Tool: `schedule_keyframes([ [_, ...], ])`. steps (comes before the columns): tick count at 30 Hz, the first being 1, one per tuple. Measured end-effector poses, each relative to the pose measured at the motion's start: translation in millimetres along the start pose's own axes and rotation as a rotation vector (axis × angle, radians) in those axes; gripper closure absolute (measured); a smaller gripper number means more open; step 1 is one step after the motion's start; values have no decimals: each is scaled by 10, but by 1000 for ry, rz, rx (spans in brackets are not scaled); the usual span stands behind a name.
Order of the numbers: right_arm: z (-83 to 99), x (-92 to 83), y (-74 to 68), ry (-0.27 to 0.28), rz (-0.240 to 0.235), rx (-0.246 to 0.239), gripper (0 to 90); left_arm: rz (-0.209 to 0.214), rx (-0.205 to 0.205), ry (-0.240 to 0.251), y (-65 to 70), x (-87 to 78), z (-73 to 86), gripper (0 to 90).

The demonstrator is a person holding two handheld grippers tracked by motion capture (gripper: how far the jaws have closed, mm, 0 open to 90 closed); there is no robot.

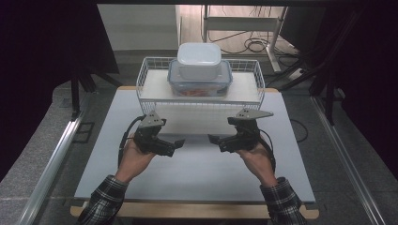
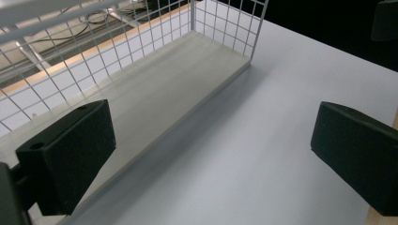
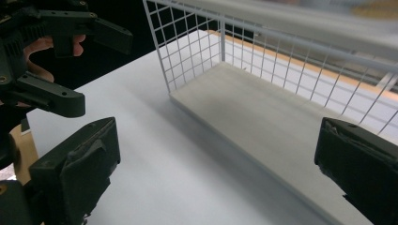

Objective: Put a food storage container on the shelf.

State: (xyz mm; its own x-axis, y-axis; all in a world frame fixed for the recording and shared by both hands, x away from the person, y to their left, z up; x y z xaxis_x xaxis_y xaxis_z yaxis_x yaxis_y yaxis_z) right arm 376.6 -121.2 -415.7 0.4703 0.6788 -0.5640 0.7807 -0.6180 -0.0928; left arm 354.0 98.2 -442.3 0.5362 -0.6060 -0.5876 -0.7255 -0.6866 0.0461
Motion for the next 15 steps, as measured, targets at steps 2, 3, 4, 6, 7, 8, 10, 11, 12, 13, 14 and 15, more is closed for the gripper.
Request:
schedule_keyframes([
  [2, 54, 13, -3, -4, -1, 7, 2, 1, -1, 3, 18, 1, 38, 3],
  [3, 71, 18, -6, -4, -3, 9, 2, 0, 1, 3, 27, 2, 59, 3],
  [4, 100, 27, -8, -5, -4, 11, 3, 2, 0, 3, 35, 4, 72, 3],
  [6, 135, 34, -10, -4, -3, 13, 2, -1, 1, 3, 50, 9, 108, 3],
  [7, 153, 37, -11, -2, -3, 15, 3, -2, 1, 4, 58, 12, 125, 3],
  [8, 172, 40, -11, -1, -3, 15, 3, -3, 2, 3, 62, 14, 139, 3],
  [10, 209, 43, -16, 0, -3, 19, 2, -2, 1, 4, 77, 23, 176, 3],
  [11, 223, 42, -19, 1, -1, 22, 3, -1, -1, 3, 86, 29, 199, 3],
  [12, 248, 43, -23, 1, -1, 26, 3, -1, -2, 4, 91, 34, 212, 3],
  [13, 262, 45, -22, 0, 0, 26, 3, 1, -6, 4, 101, 42, 235, 3],
  [14, 285, 50, -24, -6, 0, 27, 2, 2, -10, 6, 108, 47, 249, 3],
  [15, 297, 50, -24, -8, 2, 28, 3, 5, -13, 6, 117, 51, 273, 3],
])
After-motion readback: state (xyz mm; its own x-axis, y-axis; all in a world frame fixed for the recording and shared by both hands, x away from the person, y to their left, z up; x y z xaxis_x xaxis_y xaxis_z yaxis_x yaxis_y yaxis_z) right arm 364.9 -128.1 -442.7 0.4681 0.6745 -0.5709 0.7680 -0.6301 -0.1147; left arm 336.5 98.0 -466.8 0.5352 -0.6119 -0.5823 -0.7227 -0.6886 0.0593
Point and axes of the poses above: each handheld gripper's, and its own axes: x roughly forward along the jaws, z roughly out of its underside, y roughly to its right, the point moved 6 cm from there along x, roughly forward along the jaws, and after that the axes turned 6 degrees about -y, right-handed, at the moved point
